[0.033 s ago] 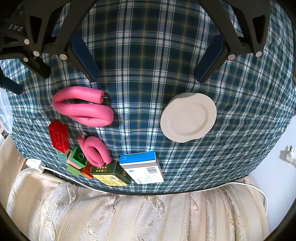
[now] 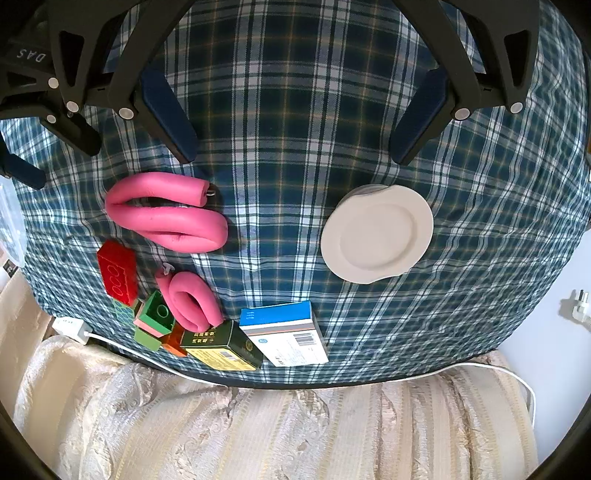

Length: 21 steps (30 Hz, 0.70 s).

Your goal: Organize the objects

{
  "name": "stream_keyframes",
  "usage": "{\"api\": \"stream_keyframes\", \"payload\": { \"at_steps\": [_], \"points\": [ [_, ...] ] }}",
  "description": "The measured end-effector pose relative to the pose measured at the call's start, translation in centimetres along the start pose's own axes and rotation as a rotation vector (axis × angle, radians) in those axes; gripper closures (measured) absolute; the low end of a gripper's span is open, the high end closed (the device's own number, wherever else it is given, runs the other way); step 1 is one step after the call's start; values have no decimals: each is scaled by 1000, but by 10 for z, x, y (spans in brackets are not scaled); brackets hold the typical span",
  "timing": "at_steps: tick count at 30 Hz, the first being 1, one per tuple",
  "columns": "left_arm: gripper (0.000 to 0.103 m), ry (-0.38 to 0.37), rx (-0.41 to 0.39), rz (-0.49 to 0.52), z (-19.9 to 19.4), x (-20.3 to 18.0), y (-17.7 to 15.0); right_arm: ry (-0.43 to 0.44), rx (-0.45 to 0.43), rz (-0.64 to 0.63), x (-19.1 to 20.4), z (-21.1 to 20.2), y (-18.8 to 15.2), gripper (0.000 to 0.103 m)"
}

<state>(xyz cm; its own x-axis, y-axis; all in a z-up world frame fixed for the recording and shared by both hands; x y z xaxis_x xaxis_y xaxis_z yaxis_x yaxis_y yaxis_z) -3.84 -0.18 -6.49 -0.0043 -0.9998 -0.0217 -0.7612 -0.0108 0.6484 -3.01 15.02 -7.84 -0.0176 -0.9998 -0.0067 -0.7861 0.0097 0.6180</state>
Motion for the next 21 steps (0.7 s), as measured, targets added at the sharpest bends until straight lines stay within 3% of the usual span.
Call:
{"api": "stream_keyframes", "payload": {
  "at_steps": [6, 11, 21],
  "points": [
    [0, -48, 11, 18, 0, -4, 3, 38, 29, -20, 2, -1, 0, 0],
    [0, -72, 5, -2, -2, -3, 6, 123, 13, -6, 16, -5, 4, 0],
    [0, -5, -49, -12, -14, 25, 14, 192, -26, -79, 42, -8, 24, 0]
  ]
}}
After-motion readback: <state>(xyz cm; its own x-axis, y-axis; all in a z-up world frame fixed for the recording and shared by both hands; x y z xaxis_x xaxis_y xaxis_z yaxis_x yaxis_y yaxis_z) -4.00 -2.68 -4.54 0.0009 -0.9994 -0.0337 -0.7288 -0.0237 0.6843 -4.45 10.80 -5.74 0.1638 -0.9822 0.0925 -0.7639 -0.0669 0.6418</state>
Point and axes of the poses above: each gripper's, at about its wrist camera, not at the fingertips, and z roughly the way its jaws point, x to its left, y to its top, the point moved 8 cm from there along z, roughly the way its jaws point, and after that the axes turned 5 degrees about -x, right-handed, at the moved point
